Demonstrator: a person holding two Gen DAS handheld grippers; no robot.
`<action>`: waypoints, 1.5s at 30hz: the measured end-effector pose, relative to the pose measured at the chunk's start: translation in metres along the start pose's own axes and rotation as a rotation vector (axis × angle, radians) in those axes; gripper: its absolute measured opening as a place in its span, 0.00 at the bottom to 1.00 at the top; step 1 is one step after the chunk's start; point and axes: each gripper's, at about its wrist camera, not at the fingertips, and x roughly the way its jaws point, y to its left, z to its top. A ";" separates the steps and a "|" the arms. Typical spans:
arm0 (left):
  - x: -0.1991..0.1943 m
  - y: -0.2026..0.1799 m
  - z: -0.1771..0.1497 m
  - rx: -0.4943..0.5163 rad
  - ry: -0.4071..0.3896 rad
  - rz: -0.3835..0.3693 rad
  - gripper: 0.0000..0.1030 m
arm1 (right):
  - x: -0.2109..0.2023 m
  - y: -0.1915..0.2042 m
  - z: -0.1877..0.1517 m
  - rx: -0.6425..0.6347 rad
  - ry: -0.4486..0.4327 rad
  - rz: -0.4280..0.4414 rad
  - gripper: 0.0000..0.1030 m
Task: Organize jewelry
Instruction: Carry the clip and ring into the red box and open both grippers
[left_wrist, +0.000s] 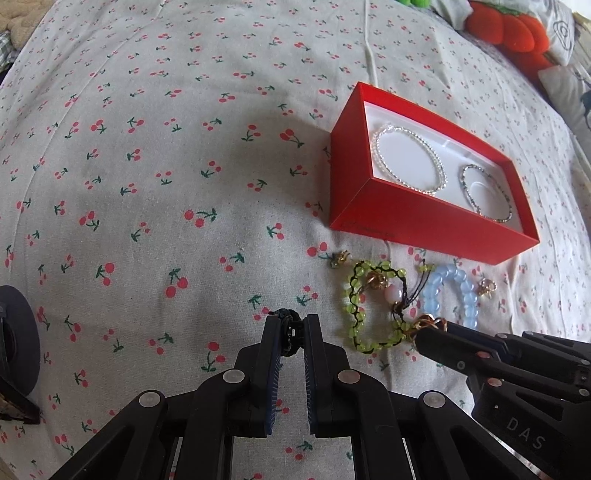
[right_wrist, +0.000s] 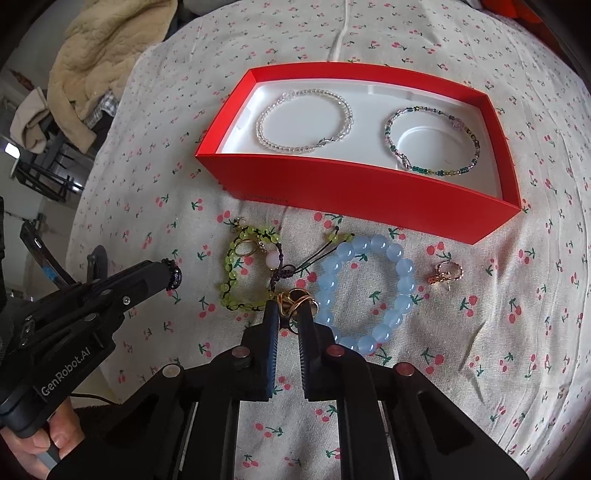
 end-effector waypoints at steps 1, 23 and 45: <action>0.000 0.000 0.000 -0.001 -0.002 -0.002 0.06 | -0.002 -0.001 0.000 0.002 -0.004 0.003 0.10; -0.024 -0.019 0.030 -0.009 -0.114 -0.131 0.06 | -0.065 -0.049 0.024 0.126 -0.147 0.133 0.10; 0.019 -0.073 0.075 0.023 -0.115 -0.161 0.06 | -0.052 -0.090 0.064 0.227 -0.178 0.084 0.10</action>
